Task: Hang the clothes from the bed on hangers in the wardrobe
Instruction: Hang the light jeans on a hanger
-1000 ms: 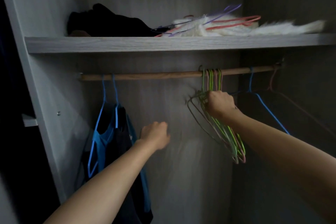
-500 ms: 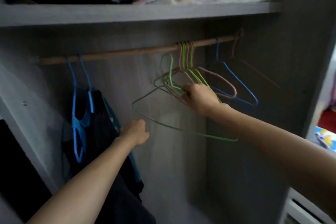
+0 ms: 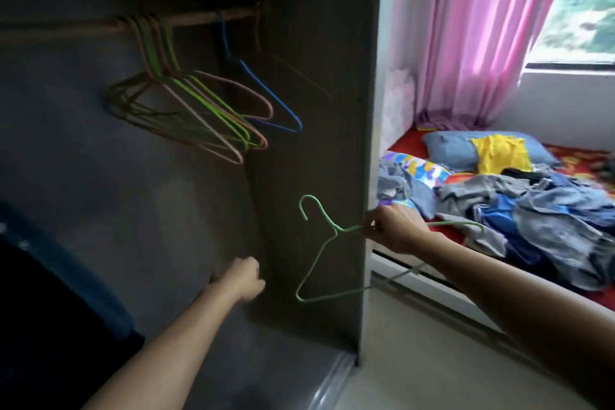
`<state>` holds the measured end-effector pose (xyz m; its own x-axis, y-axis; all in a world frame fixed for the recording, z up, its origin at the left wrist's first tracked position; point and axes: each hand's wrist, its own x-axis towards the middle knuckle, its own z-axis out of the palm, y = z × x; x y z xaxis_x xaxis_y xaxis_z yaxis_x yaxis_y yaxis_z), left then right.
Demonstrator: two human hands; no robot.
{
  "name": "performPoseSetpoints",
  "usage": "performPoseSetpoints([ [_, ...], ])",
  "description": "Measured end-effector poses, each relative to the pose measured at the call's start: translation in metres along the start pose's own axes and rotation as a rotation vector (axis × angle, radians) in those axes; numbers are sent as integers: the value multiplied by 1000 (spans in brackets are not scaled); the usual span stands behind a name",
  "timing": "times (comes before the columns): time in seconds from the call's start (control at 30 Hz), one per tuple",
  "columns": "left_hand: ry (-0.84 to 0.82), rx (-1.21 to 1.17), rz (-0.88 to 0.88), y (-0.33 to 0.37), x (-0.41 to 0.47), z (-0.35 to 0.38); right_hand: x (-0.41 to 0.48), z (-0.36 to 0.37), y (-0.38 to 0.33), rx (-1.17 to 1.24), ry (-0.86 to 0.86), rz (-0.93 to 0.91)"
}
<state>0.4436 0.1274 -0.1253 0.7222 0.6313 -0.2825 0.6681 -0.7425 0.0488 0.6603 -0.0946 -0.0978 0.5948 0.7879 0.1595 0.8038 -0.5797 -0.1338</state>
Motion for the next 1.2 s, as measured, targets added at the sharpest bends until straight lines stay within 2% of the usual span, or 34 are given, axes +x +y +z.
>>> performPoseSetpoints([
  [0.13,-22,69,155,105,20,4,-52,-3,102,23,12,224],
  [0.3,-91,42,343,264,41,14,-114,-24,235,35,30,441],
  [0.47,-54,108,533,416,50,36,-170,-41,359,77,24,651],
  [0.57,-86,144,609,487,56,44,-198,-46,419,130,20,767],
  [0.73,-116,135,670,550,82,52,-214,-43,485,207,44,862],
  [0.93,-132,192,748,651,165,57,-202,-16,588,276,62,1020],
  [1.13,-221,271,893,757,251,50,-178,-14,691,295,155,1244],
  [1.2,-196,267,902,795,278,47,-173,-15,721,303,205,1314],
])
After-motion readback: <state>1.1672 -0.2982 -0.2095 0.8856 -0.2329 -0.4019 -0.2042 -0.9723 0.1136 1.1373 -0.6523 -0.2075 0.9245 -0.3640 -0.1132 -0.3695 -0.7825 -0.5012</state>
